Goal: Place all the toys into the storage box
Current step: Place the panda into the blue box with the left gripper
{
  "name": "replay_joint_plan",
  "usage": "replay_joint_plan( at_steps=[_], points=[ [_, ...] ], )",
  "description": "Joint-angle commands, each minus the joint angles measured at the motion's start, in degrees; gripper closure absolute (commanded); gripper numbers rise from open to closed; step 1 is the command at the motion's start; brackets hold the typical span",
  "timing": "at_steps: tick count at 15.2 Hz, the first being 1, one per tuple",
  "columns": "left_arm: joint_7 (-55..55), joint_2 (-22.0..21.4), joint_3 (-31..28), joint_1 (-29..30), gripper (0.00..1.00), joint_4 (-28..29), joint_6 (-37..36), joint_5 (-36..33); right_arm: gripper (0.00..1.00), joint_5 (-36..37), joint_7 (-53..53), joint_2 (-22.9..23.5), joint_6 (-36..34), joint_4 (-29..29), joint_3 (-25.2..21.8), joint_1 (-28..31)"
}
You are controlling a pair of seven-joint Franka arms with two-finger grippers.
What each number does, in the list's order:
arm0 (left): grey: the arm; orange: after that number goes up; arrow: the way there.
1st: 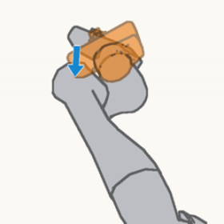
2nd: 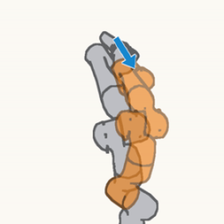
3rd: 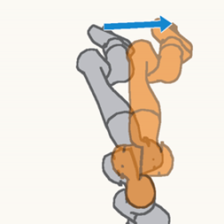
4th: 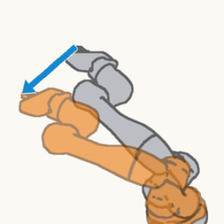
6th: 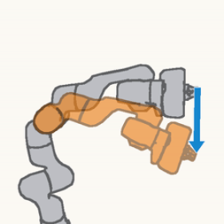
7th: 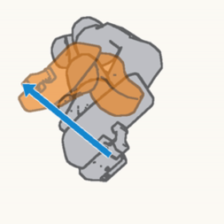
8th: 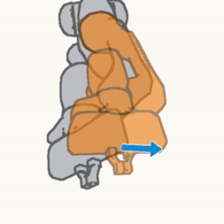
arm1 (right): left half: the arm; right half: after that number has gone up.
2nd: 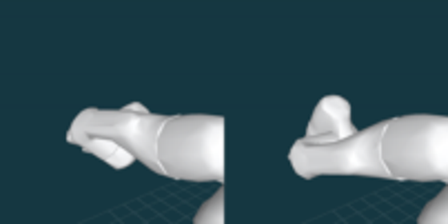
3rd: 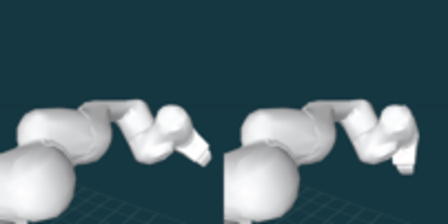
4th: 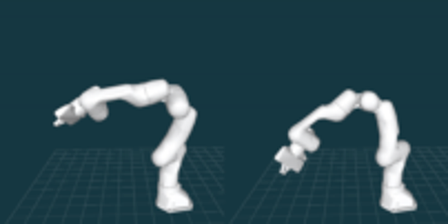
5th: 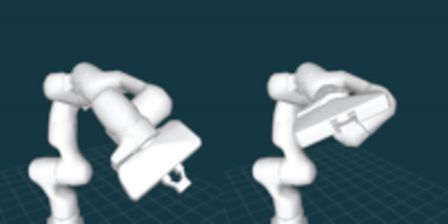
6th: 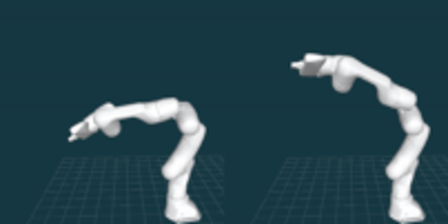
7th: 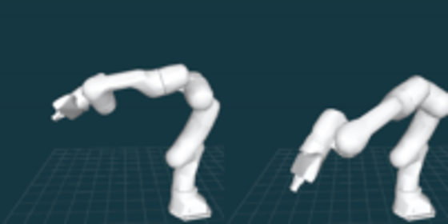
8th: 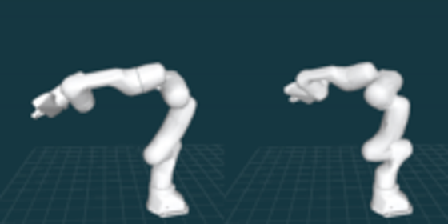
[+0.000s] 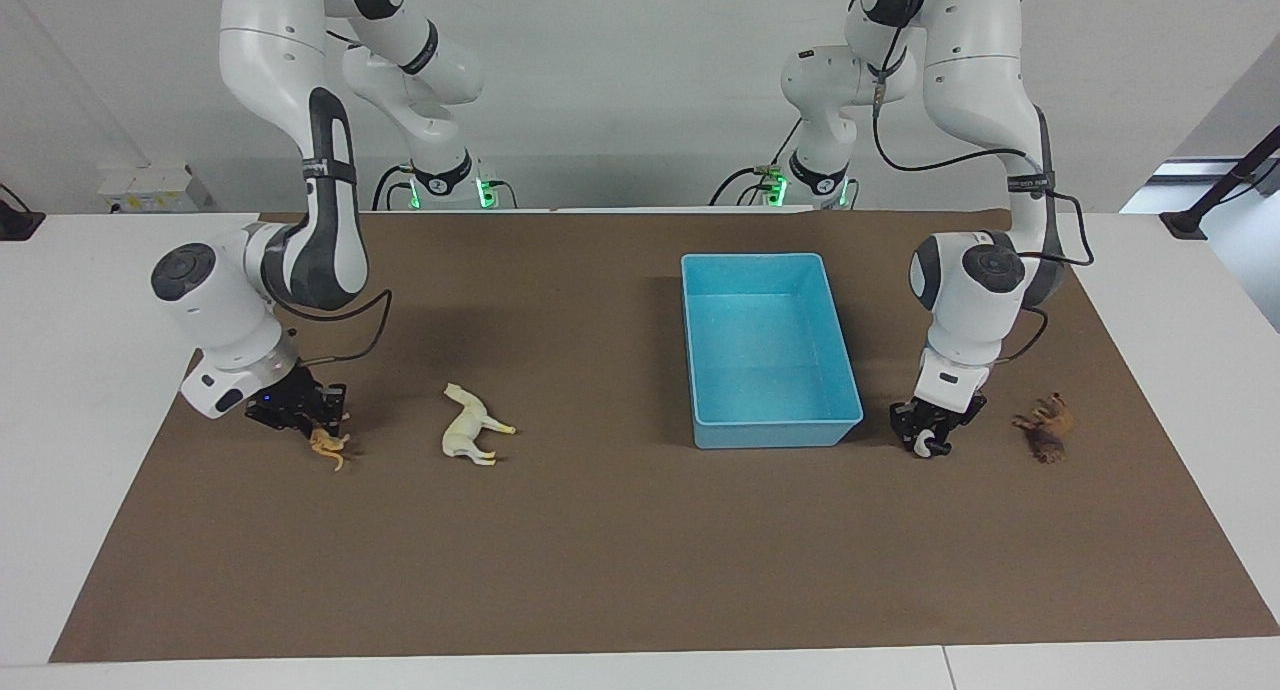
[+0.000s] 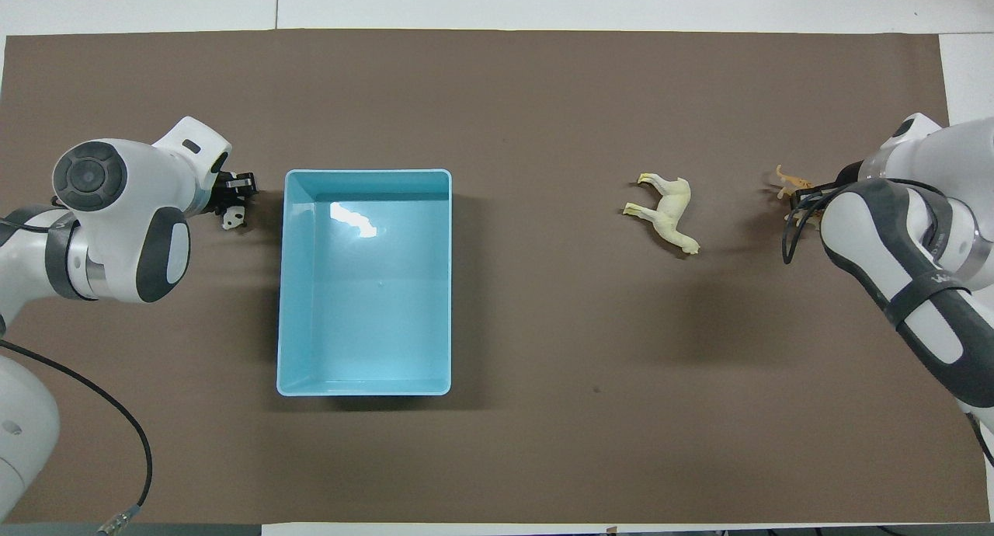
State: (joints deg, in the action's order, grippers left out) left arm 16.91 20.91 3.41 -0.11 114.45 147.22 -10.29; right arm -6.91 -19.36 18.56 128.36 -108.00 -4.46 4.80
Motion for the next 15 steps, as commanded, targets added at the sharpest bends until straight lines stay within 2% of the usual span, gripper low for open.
replay_joint_plan(
  at_steps=[1, 4, 7, 11, 13, 15],
  points=[
    [1.90, -0.52, -0.42, -0.24, 1.00, 1.30, 1.14, -1.57, 1.00, 0.06, 3.00, -3.52, -10.91, 5.68, 0.06, 0.12],
    [1.63, -0.61, -0.42, -0.24, 1.00, -0.19, -1.48, -1.57, 1.00, 2.60, 4.15, -4.67, -19.96, 12.44, 0.41, 0.04],
    [1.46, -0.44, -0.34, -0.51, 1.00, -7.82, -11.49, -1.57, 1.00, 2.96, 6.78, -4.76, -28.06, 18.25, 0.68, -0.05],
    [1.46, -1.66, 0.01, -0.77, 1.00, -14.41, -20.80, -1.14, 1.00, 3.84, 6.88, -6.42, -29.66, 18.62, 0.50, -1.45],
    [2.16, -2.63, 2.55, -1.38, 1.00, -17.23, -26.43, -0.35, 1.00, 4.45, 6.88, -7.13, -30.18, 18.62, 0.59, -1.55],
    [6.79, -4.12, 3.62, -3.74, 1.00, -18.65, -30.57, 1.41, 1.00, 4.45, 6.88, -7.48, -30.45, 18.62, 0.59, -1.55]
  ],
)
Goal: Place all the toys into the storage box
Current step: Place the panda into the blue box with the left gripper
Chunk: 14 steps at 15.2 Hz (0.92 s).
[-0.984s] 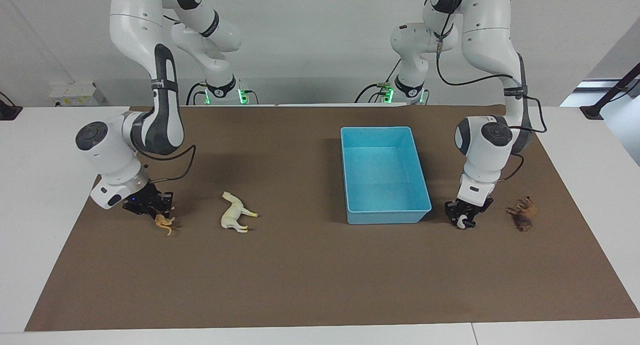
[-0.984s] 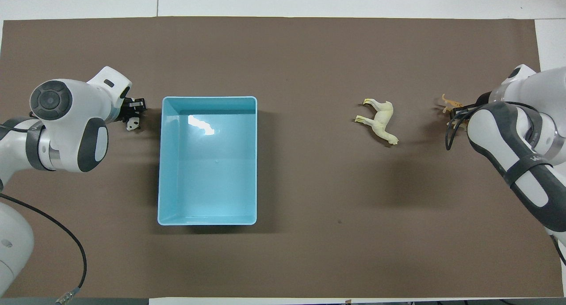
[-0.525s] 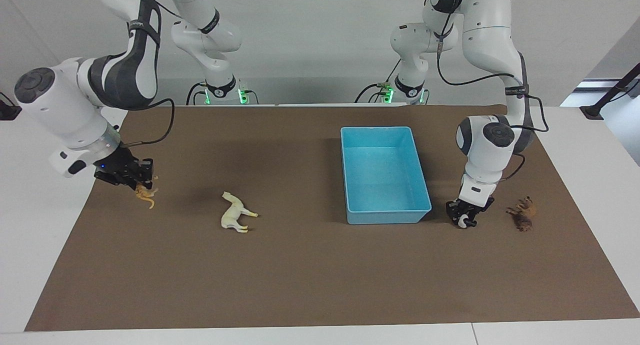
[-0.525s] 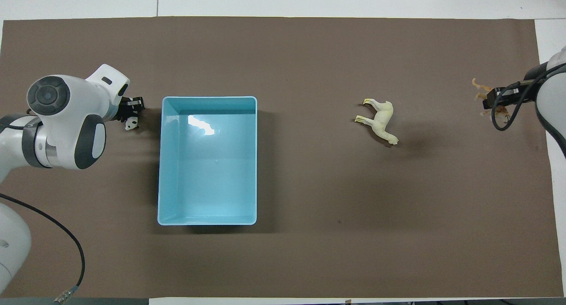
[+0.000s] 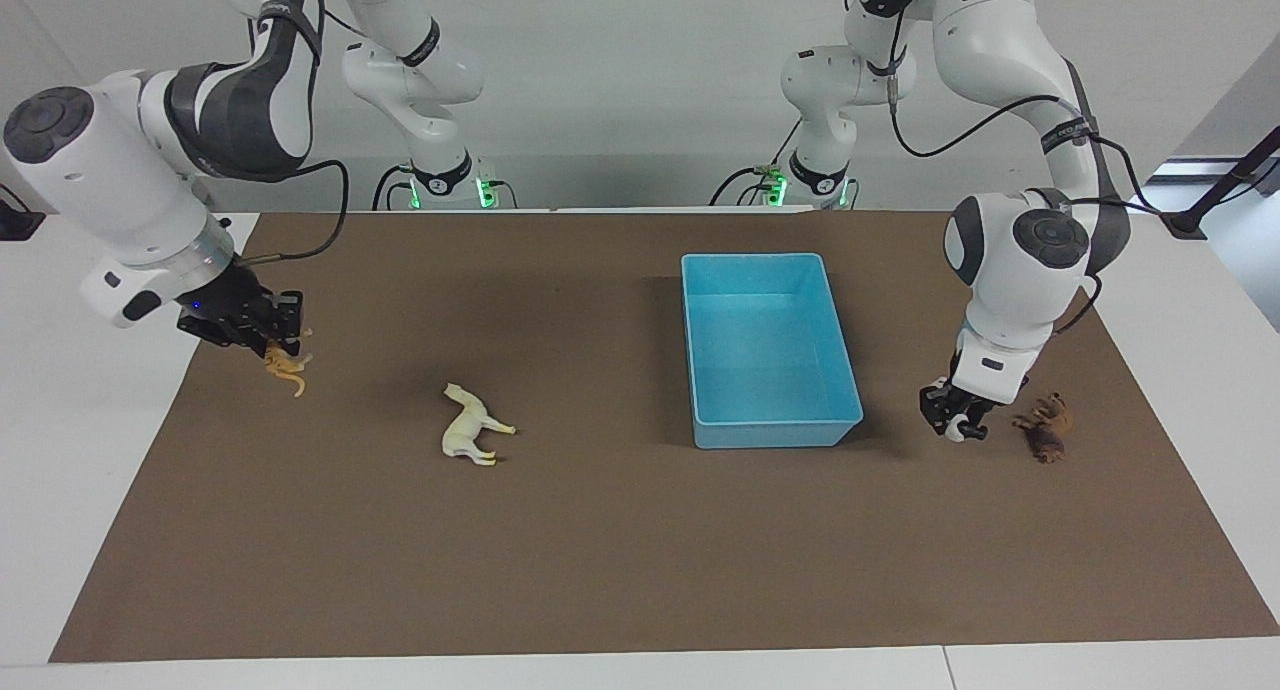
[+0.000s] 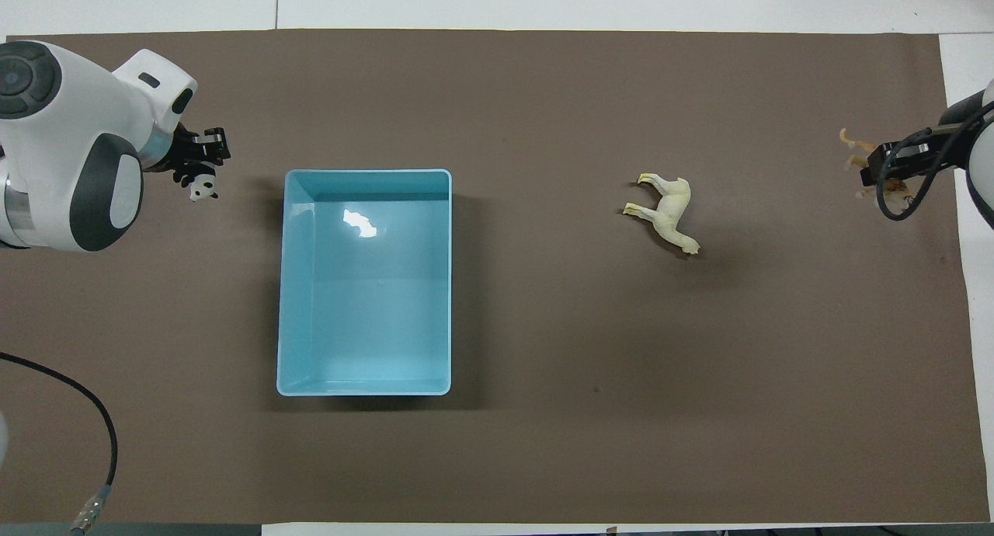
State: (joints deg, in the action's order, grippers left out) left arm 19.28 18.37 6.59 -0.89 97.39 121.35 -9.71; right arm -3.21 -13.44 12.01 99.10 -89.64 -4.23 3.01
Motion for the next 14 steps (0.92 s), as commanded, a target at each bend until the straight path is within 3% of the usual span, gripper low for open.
replay_joint_plan(
  at_steps=[1, 5, 6, 7, 8, 9, 14],
  points=[
    [7.49, -2.63, 0.45, -5.50, 1.00, -1.33, -5.85, 0.84, 1.00, 0.75, 0.96, -1.11, -1.19, 0.25, 0.36, 0.24],
    [17.96, -4.66, 0.53, -14.82, 1.00, -0.19, -10.87, 0.92, 1.00, 0.75, 0.96, -1.11, -1.19, 0.25, 0.36, 0.24],
    [18.94, -5.18, 0.62, -16.14, 0.64, 0.94, -10.44, 0.93, 1.00, 0.75, 0.96, -1.11, -1.19, 0.25, 0.36, 0.24],
    [19.12, -5.53, 0.62, -17.20, 0.21, 2.26, -10.00, 0.93, 1.00, 0.75, 0.96, -1.11, -1.19, 0.25, 0.36, 0.24],
    [19.04, -5.89, 0.62, -17.73, 0.06, 2.54, -9.99, 0.93, 1.00, 0.75, 1.05, -1.11, -1.19, 0.25, 0.36, 0.24],
    [18.86, -5.89, 0.62, -17.65, 0.00, 2.54, -9.99, 0.93, 1.00, 0.75, 1.05, -1.11, -1.11, 0.25, 0.36, 0.24],
    [15.02, -5.63, 0.27, -13.63, 0.00, 2.54, -7.89, 0.93, 1.00, 0.66, 6.82, -1.29, -1.10, 0.25, 0.54, -2.03]
  ],
)
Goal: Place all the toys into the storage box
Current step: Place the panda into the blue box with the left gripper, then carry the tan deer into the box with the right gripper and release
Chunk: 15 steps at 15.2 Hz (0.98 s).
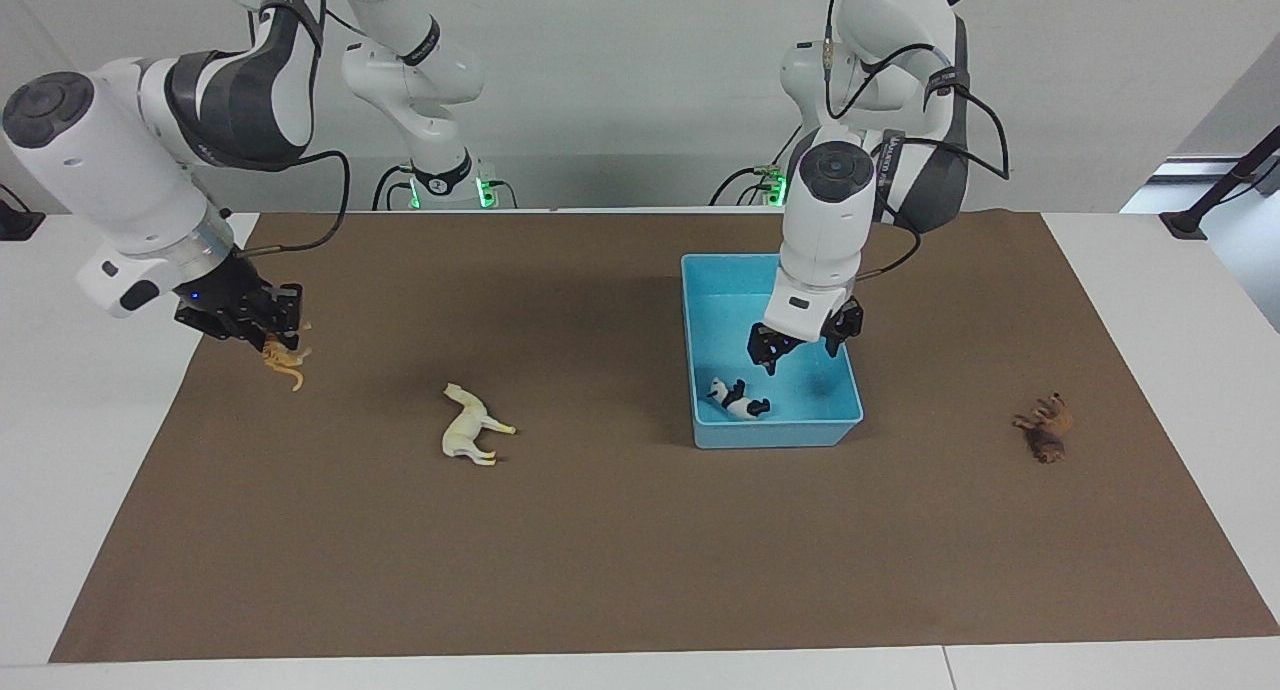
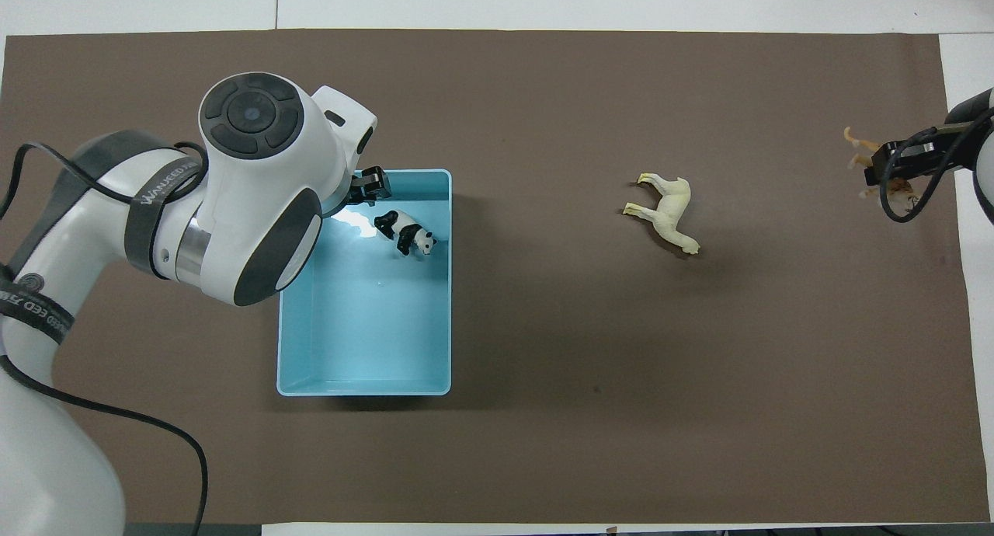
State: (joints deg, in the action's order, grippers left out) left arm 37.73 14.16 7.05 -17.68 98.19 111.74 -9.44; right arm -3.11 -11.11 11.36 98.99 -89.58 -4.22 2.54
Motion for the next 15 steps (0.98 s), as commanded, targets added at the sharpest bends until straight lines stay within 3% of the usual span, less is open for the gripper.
replay_joint_plan(
  at_steps=[1, 6, 8, 12, 15],
  points=[
    [-6.06, -1.42, -0.19, 4.92, 0.00, 1.83, 2.43, 0.65, 1.00, 0.56, 8.34, -0.64, -0.99, 0.20, 0.53, -3.40],
    [-23.44, -0.80, -0.02, 17.48, 0.00, 2.53, 9.45, 0.65, 1.00, 0.30, 32.51, -0.64, 0.23, 0.28, 0.53, -16.84],
    [-32.50, -0.71, 0.07, 21.79, 0.00, 4.02, 12.96, 0.74, 1.00, 0.03, 42.86, -0.29, 1.02, 1.42, 0.53, -25.09],
    [-41.50, 4.02, 0.07, 27.42, 0.01, 3.16, 18.15, 0.74, 1.00, 0.56, 62.93, 7.34, 1.29, 12.57, 0.53, -41.18],
    [-43.87, 7.36, -0.01, 30.59, 0.01, 1.23, 20.70, 0.65, 1.00, 1.79, 68.31, 11.83, 4.09, 14.52, 0.00, -48.23]
  ],
)
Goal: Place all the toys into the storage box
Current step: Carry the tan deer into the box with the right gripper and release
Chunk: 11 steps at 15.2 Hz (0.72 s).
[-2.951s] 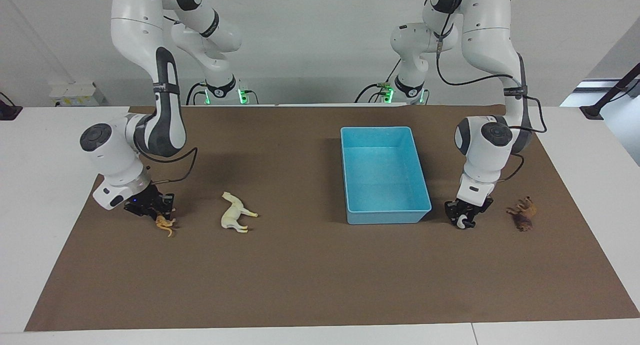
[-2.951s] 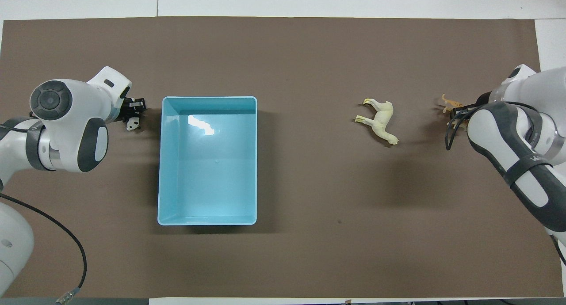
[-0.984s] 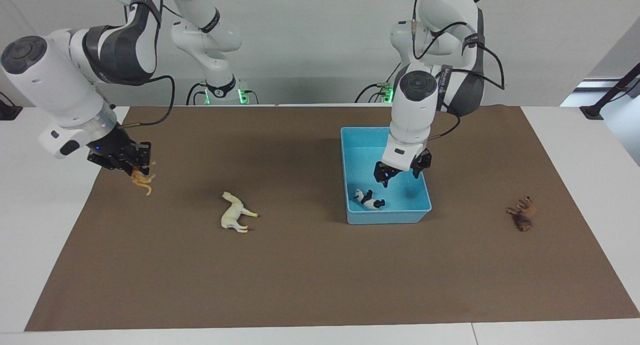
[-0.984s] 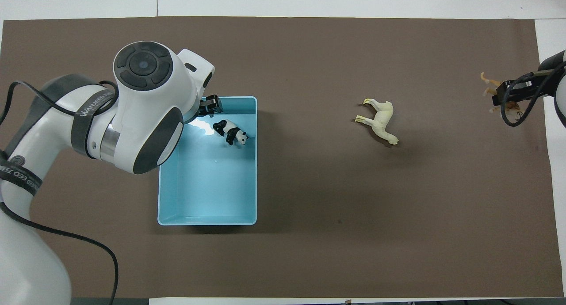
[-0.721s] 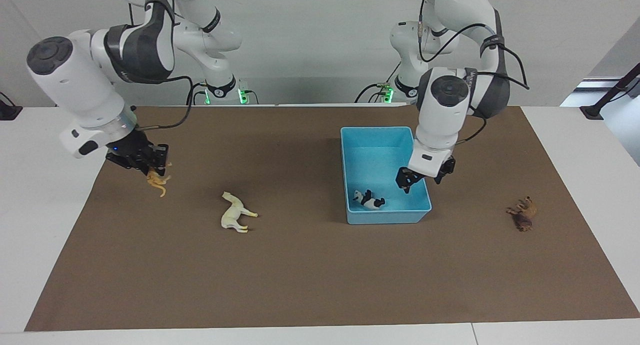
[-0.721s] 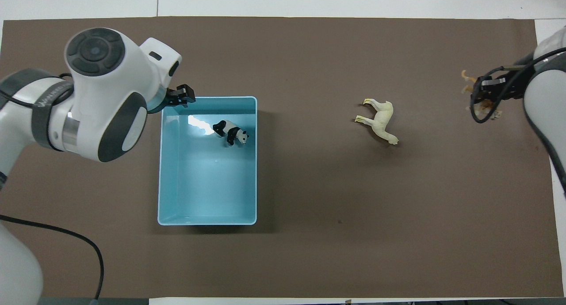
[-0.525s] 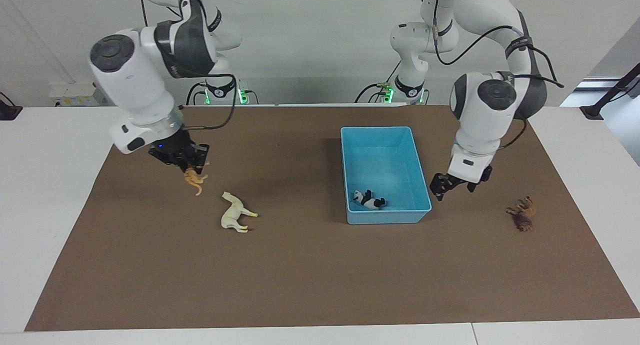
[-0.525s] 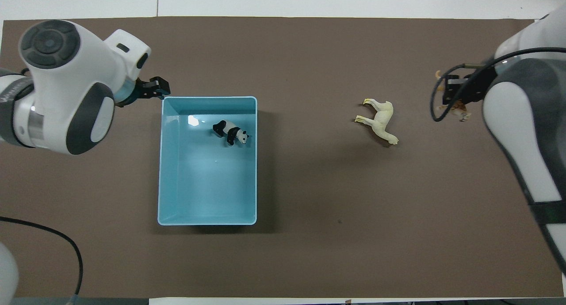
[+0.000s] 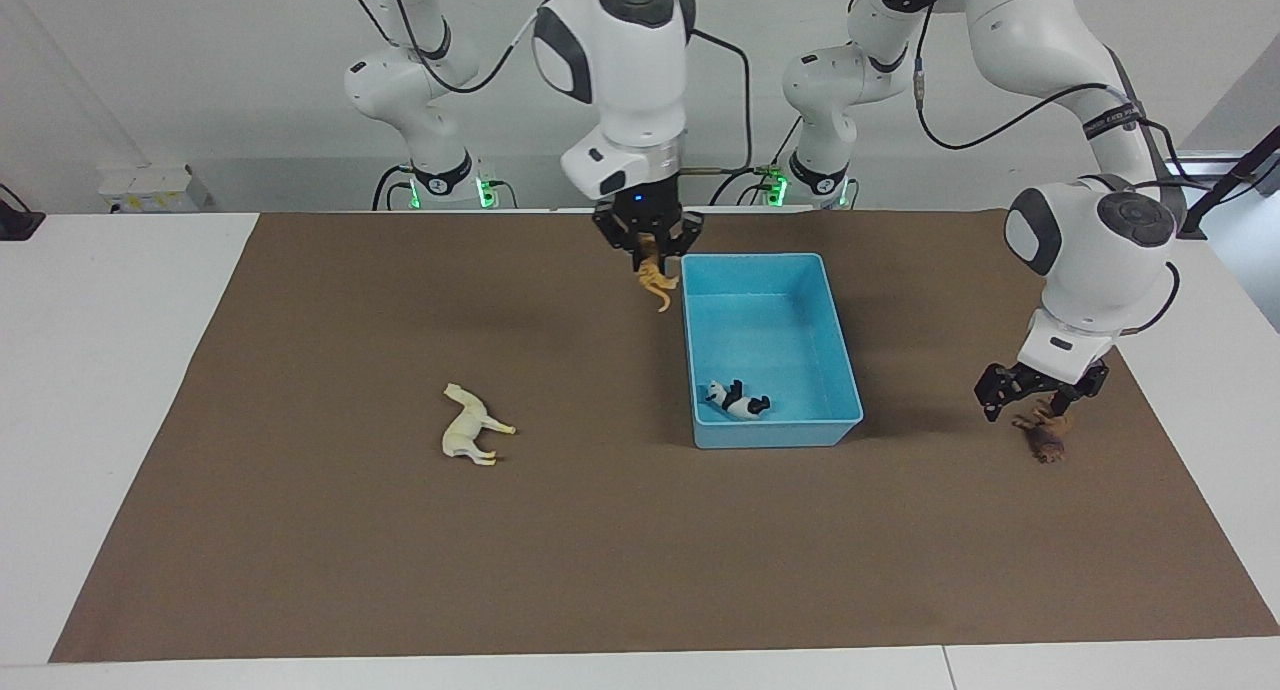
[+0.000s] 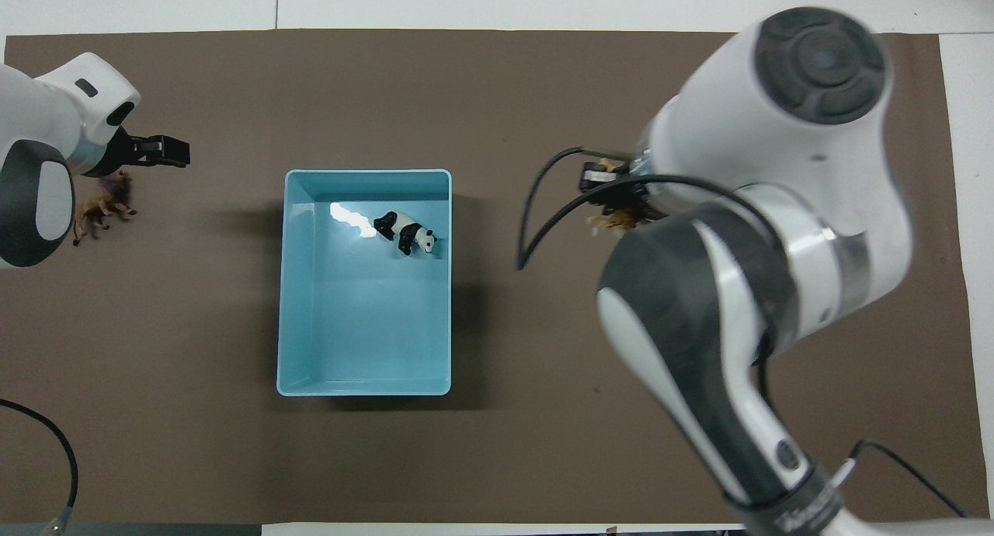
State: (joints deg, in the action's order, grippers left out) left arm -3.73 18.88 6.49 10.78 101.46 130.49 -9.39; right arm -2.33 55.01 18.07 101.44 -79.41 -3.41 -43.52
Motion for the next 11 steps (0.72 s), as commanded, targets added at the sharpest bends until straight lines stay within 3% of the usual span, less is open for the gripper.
replay_joint_plan(
  at_steps=[1, 4, 7, 8, 9, 11],
  points=[
    [-2.77, 3.52, 0.63, 3.62, 0.02, -2.14, 3.61, 0.52, 1.00, 1.18, 4.29, 6.44, 2.35, 4.53, -0.80, -3.66],
    [-9.07, 6.95, 0.63, 6.18, 0.03, -3.89, 6.36, 0.43, 1.00, 2.84, 11.60, 14.87, 5.69, 10.50, -0.98, -8.15],
    [-14.44, 8.10, 0.54, 6.62, 0.03, -4.95, 5.57, 0.17, 1.00, 2.85, 14.67, 15.76, 8.95, 10.51, -0.54, -8.42],
    [-17.07, 8.80, 0.54, 6.97, 0.04, -5.74, 5.56, 0.16, 0.65, 2.85, 15.82, 15.76, 8.78, 10.60, -0.54, -8.42],
    [-19.71, 9.33, 0.46, 6.97, 0.04, -5.92, 5.56, 0.08, 0.05, 2.94, 16.09, 15.68, 8.08, 10.60, -0.54, -8.42],
    [-25.77, 9.25, 0.45, 7.76, 0.03, -5.14, 4.95, 0.16, 0.00, 2.85, 16.27, 15.59, 5.02, 10.86, -0.63, -8.42]
  ],
)
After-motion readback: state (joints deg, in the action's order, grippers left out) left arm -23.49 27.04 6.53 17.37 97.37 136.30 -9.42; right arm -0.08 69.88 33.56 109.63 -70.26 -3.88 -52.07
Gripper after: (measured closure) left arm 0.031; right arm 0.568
